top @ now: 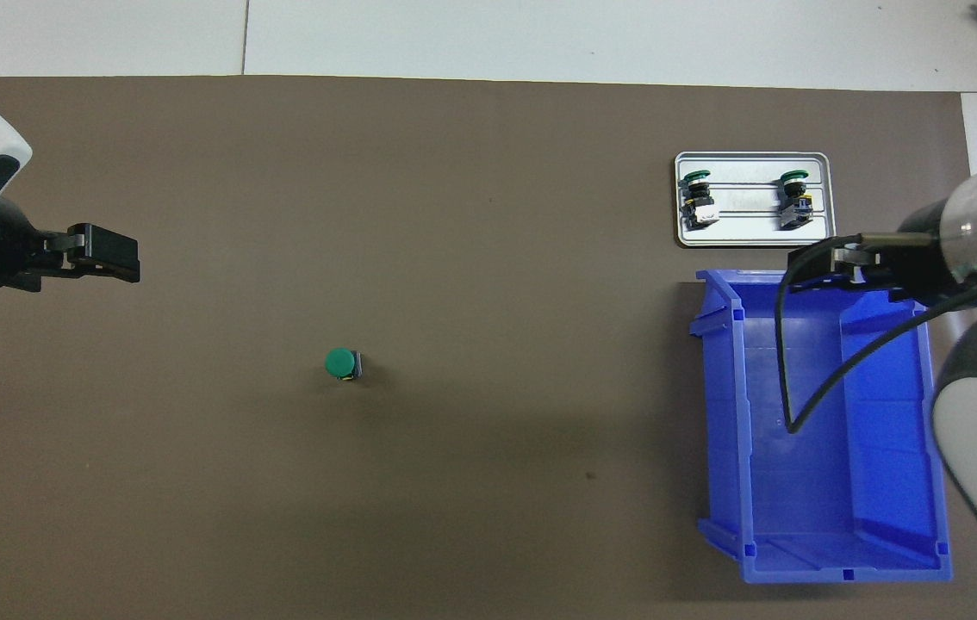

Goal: Place and press button with both arms
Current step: 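Reach the right gripper across the table to the green button, then close the right gripper around the green button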

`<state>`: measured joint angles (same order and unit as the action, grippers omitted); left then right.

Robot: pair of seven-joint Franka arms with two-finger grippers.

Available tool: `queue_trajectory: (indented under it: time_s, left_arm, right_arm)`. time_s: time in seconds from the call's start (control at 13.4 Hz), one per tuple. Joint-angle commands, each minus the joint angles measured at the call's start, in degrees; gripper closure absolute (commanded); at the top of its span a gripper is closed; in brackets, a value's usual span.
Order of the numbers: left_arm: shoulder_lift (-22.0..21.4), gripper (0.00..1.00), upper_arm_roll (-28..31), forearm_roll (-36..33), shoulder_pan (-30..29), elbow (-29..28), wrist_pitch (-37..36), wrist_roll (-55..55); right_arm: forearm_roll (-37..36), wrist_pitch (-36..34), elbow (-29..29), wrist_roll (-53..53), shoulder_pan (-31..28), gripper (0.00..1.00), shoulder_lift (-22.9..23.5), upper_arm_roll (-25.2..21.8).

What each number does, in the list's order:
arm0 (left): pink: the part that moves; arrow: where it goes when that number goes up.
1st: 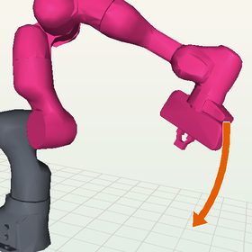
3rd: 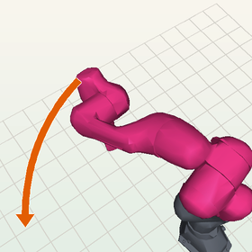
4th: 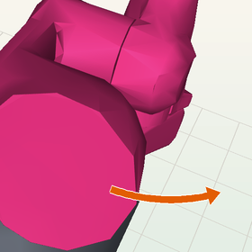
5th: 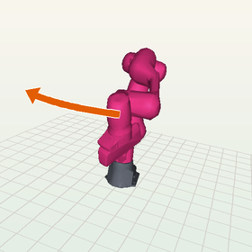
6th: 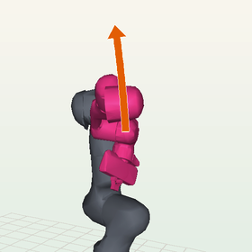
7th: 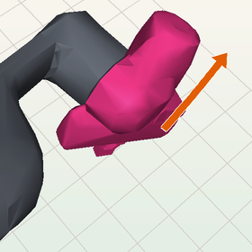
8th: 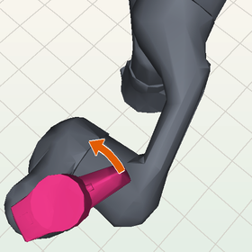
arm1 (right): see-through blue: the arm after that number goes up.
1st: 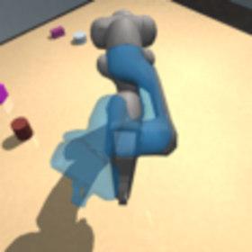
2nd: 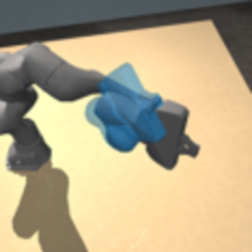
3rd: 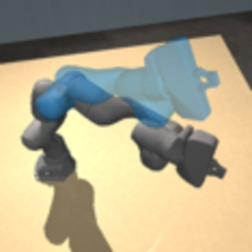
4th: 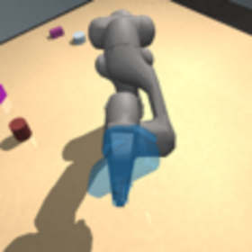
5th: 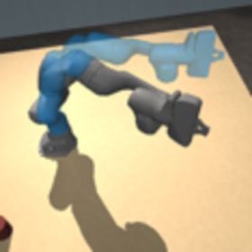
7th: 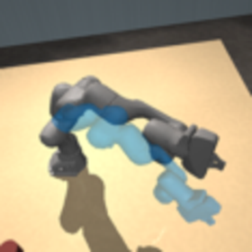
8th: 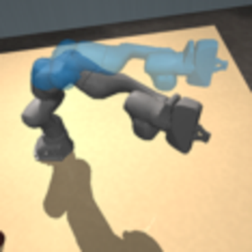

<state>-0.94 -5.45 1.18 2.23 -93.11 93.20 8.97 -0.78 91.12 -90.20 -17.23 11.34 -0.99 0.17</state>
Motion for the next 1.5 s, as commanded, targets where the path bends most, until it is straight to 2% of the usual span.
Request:
queue_trajectory:
  time_s: [0.0,0.37,0.6,0.97,1.2,1.42]
  left_arm:
    - [0.1,0.00,-0.4,-1.1,-1.9,1.0,-1.6,-2.4]
    - [-0.4,0.00,-0.4,-1.0,-2.1,-0.1,-1.6,-2.2]
    - [-0.4,0.00,-0.4,-1.0,-2.1,-0.1,-1.6,-2.2]
    - [-0.3,0.00,-0.4,-1.0,-2.1,-0.1,-0.5,-2.8]
    - [-0.3,0.00,-0.4,-1.0,-2.1,-0.1,0.0,-5.8]
    - [-0.3,0.00,-0.4,-1.0,-2.2,-0.1,0.4,-6.7]
  right_arm:
    - [0.6,4.8,-2.6,-5.3,4.6,0.06,-0.2,0.0]
    - [0.2,11.3,-1.6,-17.4,14.9,0.06,4.8,0.1]
    - [0.3,13.7,2.0,-27.1,20.6,0.06,10.5,0.3]
    - [0.2,21.4,7.2,-35.4,28.2,0.06,21.0,0.3]
    - [0.5,25.8,7.2,-35.5,28.7,0.07,23.9,1.1]
    - [0.3,28.9,8.8,-35.2,28.7,0.07,28.7,2.9]
